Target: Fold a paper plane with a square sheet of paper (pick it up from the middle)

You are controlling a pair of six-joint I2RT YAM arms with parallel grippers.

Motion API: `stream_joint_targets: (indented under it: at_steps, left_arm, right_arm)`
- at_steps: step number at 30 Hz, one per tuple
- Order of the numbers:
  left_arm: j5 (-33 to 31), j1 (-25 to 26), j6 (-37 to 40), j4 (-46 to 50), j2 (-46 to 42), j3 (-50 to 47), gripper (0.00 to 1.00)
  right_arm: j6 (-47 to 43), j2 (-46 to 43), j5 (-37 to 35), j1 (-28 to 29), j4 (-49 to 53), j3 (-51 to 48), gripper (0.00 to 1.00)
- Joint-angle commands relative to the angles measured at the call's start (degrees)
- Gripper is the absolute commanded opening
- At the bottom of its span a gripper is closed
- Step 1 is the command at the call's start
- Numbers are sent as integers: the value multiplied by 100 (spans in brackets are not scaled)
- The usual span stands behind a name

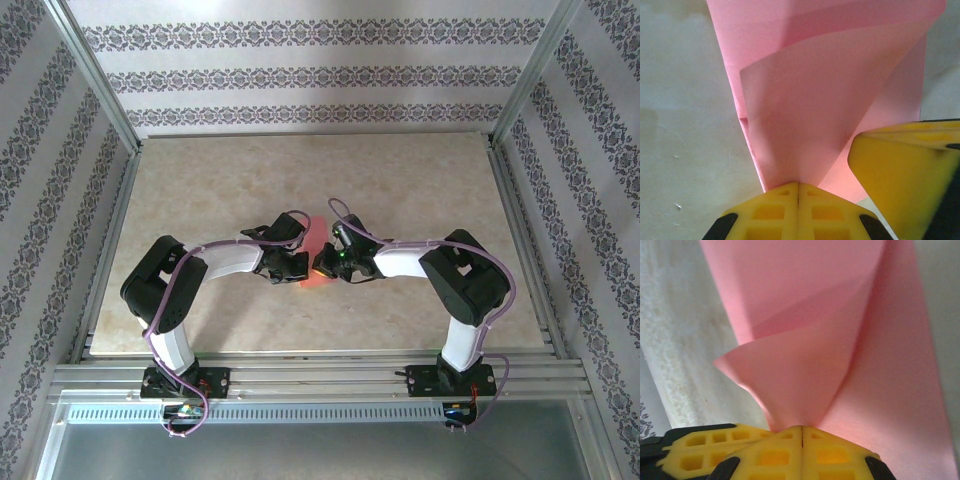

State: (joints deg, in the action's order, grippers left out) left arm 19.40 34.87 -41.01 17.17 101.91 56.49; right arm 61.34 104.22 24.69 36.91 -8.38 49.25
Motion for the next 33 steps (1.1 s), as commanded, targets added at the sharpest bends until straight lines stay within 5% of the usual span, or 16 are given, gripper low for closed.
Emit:
stream_joint_targets:
  at_steps: [1, 33]
  left_arm:
    - [-104, 59, 8, 287, 161, -144, 0]
    - [-104, 55, 76, 331, 128, -138, 0]
  right_arm:
    - [101, 115, -41, 41, -58, 31, 6]
    - [75, 142, 196, 6, -658, 98, 6]
